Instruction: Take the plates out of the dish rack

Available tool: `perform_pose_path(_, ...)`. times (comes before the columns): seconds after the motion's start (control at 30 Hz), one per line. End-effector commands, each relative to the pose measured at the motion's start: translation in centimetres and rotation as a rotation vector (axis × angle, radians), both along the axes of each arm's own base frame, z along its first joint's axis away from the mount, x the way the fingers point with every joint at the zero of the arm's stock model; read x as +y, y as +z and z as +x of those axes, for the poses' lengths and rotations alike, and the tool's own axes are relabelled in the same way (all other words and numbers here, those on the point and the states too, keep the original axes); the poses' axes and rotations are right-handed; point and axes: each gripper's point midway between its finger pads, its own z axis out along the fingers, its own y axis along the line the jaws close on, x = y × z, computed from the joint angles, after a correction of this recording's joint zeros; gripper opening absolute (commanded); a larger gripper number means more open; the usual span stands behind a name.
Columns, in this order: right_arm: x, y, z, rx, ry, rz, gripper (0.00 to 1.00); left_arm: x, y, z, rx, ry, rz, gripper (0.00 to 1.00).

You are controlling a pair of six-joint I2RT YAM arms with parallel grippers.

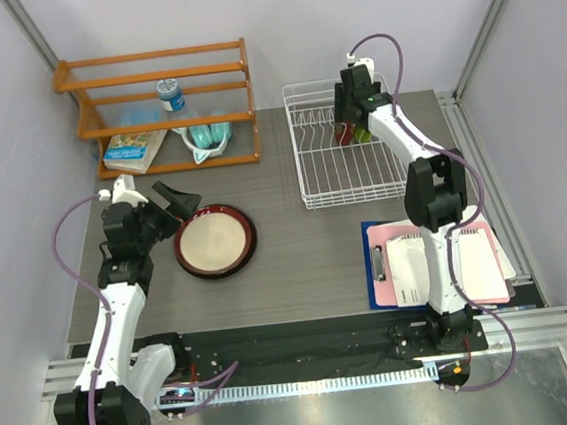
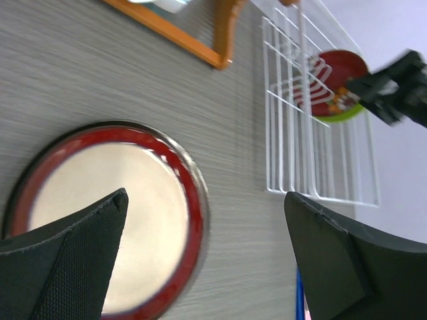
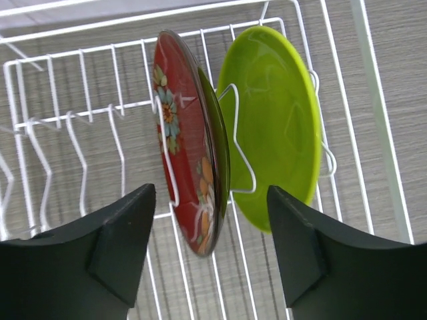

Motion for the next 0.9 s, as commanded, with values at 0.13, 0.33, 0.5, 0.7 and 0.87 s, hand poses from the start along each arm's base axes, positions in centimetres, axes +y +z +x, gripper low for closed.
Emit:
perform_pose_path(0.13,-1.0,1.5,2.2,-0.037,-0.01,-0.077,0.5,-2.8,1.2,0.0,-0.06,-0.147,-0.094,1.0)
perform_pose_path(0.33,-1.1,3.0,2.3,-0.062,-0.011,-0.111,0.22,-2.9,0.4,0.4,-0.021,-0.149,-0.102,1.0)
perform_pose_path(0.5,-0.5,4.0,2.2,-0.08,-0.008,-0.143,0.01,-2.5,-1.0,0.8,0.028,-0.119,-0.09,0.99)
perform_pose_path(0.7,-0.4,5.9,1.4,-0.119,-0.043,-0.2,0.01,-2.6,-1.9,0.8,0.065,-0.102,-0.125,0.99)
perform_pose_path(0.87,0.5,9.9,0.1,-0.203,-0.068,-0.238,0.01,-3.6,-2.7,0.6,0.113,-0.168,-0.138,0.99)
